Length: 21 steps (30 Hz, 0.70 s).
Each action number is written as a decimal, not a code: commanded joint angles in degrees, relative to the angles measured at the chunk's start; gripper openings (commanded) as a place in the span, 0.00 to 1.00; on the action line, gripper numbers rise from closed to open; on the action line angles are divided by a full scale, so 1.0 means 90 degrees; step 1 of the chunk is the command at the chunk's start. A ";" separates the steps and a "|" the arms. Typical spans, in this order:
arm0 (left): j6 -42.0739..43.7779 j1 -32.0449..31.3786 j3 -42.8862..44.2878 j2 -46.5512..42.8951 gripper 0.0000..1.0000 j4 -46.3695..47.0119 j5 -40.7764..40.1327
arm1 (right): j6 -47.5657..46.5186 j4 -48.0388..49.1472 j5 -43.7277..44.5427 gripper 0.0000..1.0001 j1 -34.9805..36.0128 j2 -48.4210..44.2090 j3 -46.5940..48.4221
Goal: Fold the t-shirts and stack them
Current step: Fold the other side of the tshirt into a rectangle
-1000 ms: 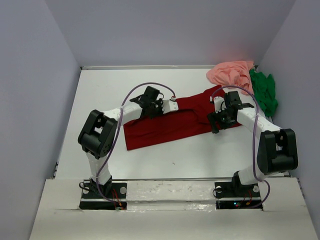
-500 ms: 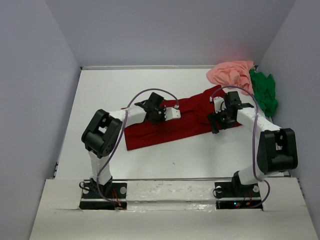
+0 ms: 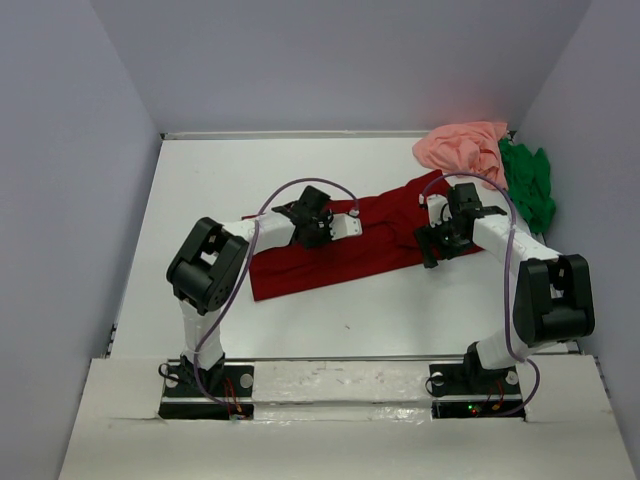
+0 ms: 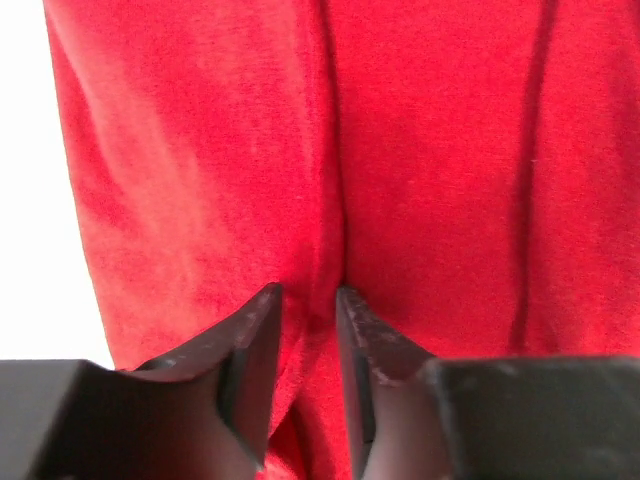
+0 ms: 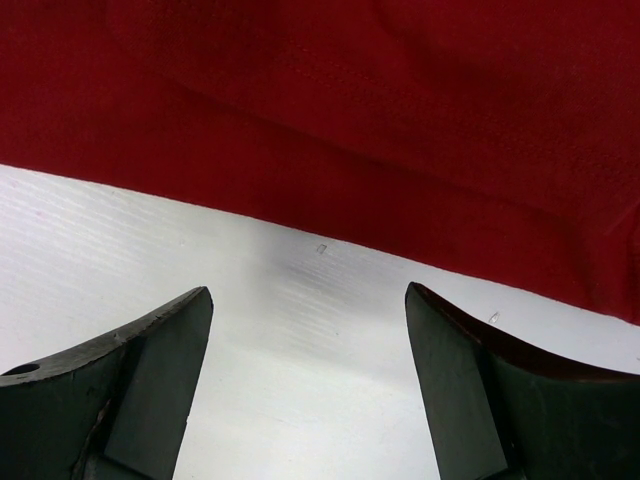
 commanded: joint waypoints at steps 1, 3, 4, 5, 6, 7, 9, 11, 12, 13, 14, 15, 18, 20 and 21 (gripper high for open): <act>-0.0100 -0.0039 -0.0069 0.0157 0.44 -0.0259 -0.0135 | -0.0052 0.0002 -0.0004 0.84 -0.0010 -0.0023 0.0102; -0.0081 -0.0039 -0.0030 0.0098 0.49 -0.0268 -0.0252 | -0.0052 0.0002 -0.0004 0.84 -0.0010 -0.0023 0.0112; -0.0052 -0.0039 -0.0010 0.0039 0.50 -0.0346 -0.0311 | -0.0052 0.0012 -0.0004 0.84 -0.0010 -0.0013 0.0112; -0.0032 -0.0039 0.0038 0.0010 0.50 -0.0366 -0.0466 | -0.0052 0.0002 -0.0004 0.84 -0.0010 -0.0013 0.0112; -0.0013 -0.0049 0.0077 -0.0039 0.50 -0.0415 -0.0554 | -0.0052 0.0002 -0.0004 0.84 -0.0010 -0.0013 0.0112; -0.0013 -0.0039 0.0097 -0.0165 0.50 -0.0502 -0.0691 | -0.0052 0.0002 -0.0004 0.84 -0.0010 -0.0023 0.0112; 0.0007 -0.0030 0.0117 -0.0361 0.50 -0.0561 -0.0789 | -0.0062 0.0002 0.0005 0.84 -0.0010 -0.0032 0.0112; 0.0017 -0.0010 0.0126 -0.0732 0.50 -0.0688 -0.0819 | -0.0062 -0.0008 0.0015 0.84 -0.0010 -0.0052 0.0102; 0.0007 0.0000 0.0127 -0.0868 0.50 -0.0727 -0.0819 | -0.0052 -0.0008 0.0006 0.84 -0.0010 -0.0081 0.0102; -0.0032 0.0009 0.0127 -0.1111 0.50 -0.0795 -0.0838 | -0.0052 0.0002 -0.0004 0.84 -0.0010 -0.0101 0.0102; -0.0061 0.0058 0.0117 -0.1230 0.50 -0.0825 -0.0838 | -0.0052 -0.0008 -0.0014 0.84 -0.0010 -0.0149 0.0102; -0.0100 0.0087 0.0097 -0.1347 0.50 -0.0835 -0.0848 | -0.0042 -0.0008 -0.0024 0.84 -0.0010 -0.0169 0.0102; -0.0305 0.0292 -0.0029 -0.1816 0.50 -0.0786 -0.0712 | -0.0033 -0.0008 -0.0073 0.84 -0.0010 -0.0247 0.0073; -0.0470 0.0643 -0.0156 -0.2128 0.50 -0.0767 -0.0449 | -0.0033 -0.0008 -0.0131 0.83 -0.0010 -0.0316 0.0063; -0.0520 0.0780 -0.0205 -0.2216 0.50 -0.0757 -0.0361 | -0.0033 -0.0008 -0.0160 0.81 -0.0010 -0.0325 0.0063</act>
